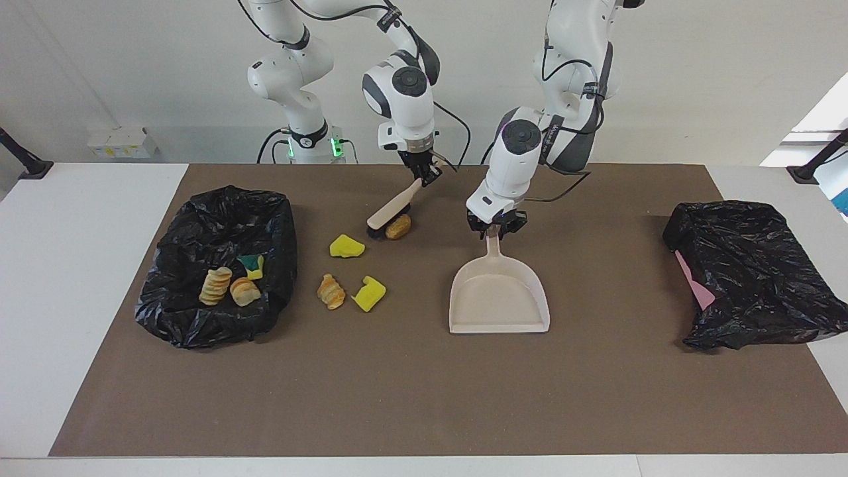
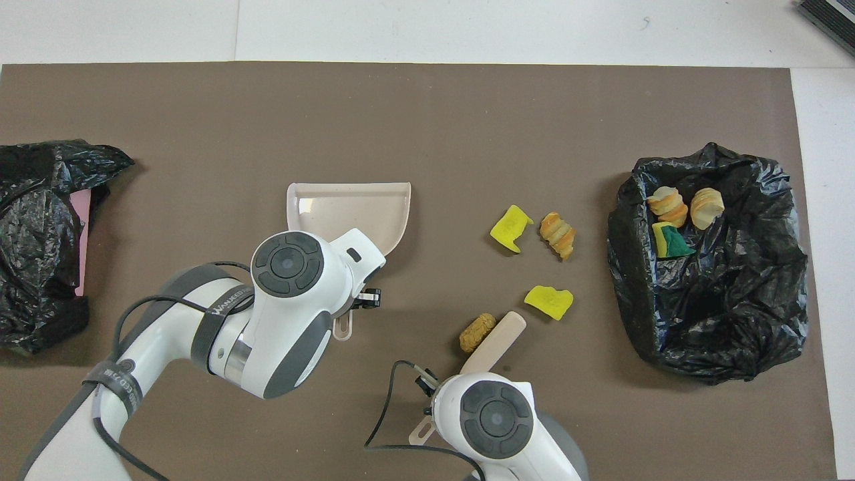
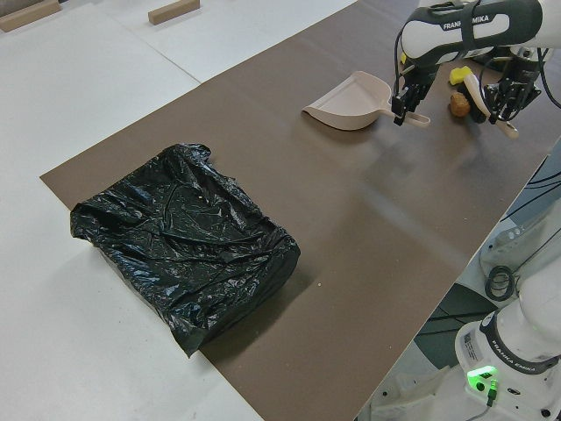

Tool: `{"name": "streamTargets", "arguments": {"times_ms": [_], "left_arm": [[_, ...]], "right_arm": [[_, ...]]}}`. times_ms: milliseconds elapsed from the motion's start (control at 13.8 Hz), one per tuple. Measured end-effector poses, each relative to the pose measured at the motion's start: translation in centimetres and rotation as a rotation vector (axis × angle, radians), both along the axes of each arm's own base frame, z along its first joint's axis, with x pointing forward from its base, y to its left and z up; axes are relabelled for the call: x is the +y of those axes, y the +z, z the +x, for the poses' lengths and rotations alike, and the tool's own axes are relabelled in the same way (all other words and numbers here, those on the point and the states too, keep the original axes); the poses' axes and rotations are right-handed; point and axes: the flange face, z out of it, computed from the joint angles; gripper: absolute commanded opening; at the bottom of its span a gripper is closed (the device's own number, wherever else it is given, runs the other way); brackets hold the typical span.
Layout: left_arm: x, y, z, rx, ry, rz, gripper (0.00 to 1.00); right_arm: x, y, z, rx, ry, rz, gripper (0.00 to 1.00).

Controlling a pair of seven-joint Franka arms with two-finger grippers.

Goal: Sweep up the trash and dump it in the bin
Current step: 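Lift the dustpan with the left gripper while the right gripper sweeps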

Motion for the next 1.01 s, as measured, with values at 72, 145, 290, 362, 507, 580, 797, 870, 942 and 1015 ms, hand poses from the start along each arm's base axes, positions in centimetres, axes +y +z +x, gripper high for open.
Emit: {"name": "streamTargets", "arguments": {"times_ms": [72,145,290,362,507,580,797,870,942,1015], "left_arm": [[0.0,0.1,0.1,-0.001,-0.001,-0.001,0.0],[0.1,0.2,0.2,-0.004,0.001,-0.002,0.0],[0.5,1.1,1.2,-0.017,0.006,-0.011,0.0],[1.2,2.0,2.1,-0.023,-0.01,-0.017,0.0],[3.6,3.8,4.1,-0.023,-0.102,-0.025,0.0],[5.1,4.6,5.1,-0.022,-0.179,-0.031,0.0],[8.8,6.9,6.8,-0.033,-0.406,-0.052,0.0],[9.8,7.6,7.0,-0.035,-0.476,-0.057,0.0],[10.8,8.2,7.3,-0.034,-0.55,-0.062,0.0],[11.8,8.5,7.6,-0.032,-0.631,-0.068,0.0]], "right_arm": [[0.0,-0.3,1.1,-0.015,-0.015,0.011,0.0],[0.2,-0.2,2.3,-0.03,-0.028,0.024,0.0],[0.6,0.8,5.5,-0.058,-0.047,0.052,0.0],[0.9,1.4,7.3,-0.076,-0.053,0.067,0.0],[1.4,2.9,10.5,-0.111,-0.065,0.093,0.0],[1.5,3.6,11.6,-0.116,-0.069,0.099,0.0],[-0.2,5.6,12.7,-0.069,-0.023,0.072,0.0],[-1.2,6.4,12.6,-0.045,-0.014,0.06,0.0],[-2.2,7.2,12.4,-0.019,-0.008,0.046,0.0],[-3.1,7.8,12.0,0.012,0.001,0.03,0.0]]}}
